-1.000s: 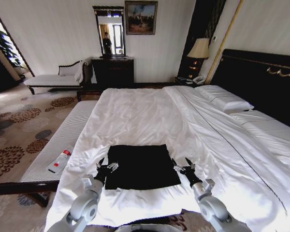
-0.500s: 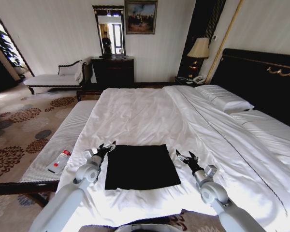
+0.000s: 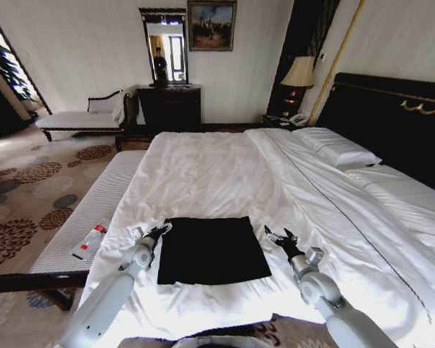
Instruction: Fold the clothes on the bed.
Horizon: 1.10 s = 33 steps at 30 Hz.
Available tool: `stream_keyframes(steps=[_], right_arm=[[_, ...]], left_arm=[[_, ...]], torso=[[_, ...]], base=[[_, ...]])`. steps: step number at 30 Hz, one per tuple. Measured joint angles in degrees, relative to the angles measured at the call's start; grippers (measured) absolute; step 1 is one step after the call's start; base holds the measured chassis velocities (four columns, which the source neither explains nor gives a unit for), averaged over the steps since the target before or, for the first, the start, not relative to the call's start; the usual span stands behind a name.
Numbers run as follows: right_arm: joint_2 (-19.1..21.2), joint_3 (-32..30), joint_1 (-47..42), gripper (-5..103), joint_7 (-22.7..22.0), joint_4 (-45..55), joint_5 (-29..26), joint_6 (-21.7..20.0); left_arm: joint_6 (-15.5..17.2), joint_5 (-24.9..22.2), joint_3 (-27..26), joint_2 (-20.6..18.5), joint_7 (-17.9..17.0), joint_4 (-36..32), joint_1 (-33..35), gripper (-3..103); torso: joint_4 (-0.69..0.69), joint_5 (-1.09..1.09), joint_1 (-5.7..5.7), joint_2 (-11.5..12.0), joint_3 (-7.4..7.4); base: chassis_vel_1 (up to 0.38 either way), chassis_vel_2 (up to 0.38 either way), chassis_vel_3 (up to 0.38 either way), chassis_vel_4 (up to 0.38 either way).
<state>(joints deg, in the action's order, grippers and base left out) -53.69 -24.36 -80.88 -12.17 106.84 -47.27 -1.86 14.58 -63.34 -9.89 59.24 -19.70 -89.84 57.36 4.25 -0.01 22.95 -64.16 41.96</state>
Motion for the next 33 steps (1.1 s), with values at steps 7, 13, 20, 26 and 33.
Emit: stream_keyframes(steps=[7,13,20,26,33], right_arm=[[-0.1,0.2,0.2,100,-0.1,-1.0,1.0,0.2],[0.0,0.2,0.2,100,-0.5,-0.9,0.8,0.3],[0.3,0.2,0.1,100,-1.1,-0.3,0.1,0.3],[0.1,0.4,0.5,100,-1.8,-0.1,-0.8,0.0],[0.4,1.2,1.6,100,-2.4,0.4,-3.4,-1.1]], left_arm=[[0.5,0.6,0.5,0.1,1.1,1.2,-1.3,77],[0.5,1.2,1.9,0.7,1.9,3.4,-3.4,44],[0.5,1.5,2.7,1.6,2.3,4.9,-4.7,23],[0.5,1.6,3.5,1.6,2.5,4.5,-4.9,3],[-0.2,1.5,2.5,1.3,2.1,3.8,-4.1,1]], torso=[[0.01,0.0,0.0,0.0,0.0],[0.01,0.0,-0.01,0.0,0.0],[0.01,0.0,-0.01,0.0,0.0],[0.0,0.0,-0.01,0.0,0.0],[0.01,0.0,-0.01,0.0,0.0]], base=[[0.0,0.0,0.0,0.0],[0.0,0.0,0.0,0.0],[0.0,0.0,0.0,0.0],[0.0,0.0,0.0,0.0],[0.0,0.0,0.0,0.0]])
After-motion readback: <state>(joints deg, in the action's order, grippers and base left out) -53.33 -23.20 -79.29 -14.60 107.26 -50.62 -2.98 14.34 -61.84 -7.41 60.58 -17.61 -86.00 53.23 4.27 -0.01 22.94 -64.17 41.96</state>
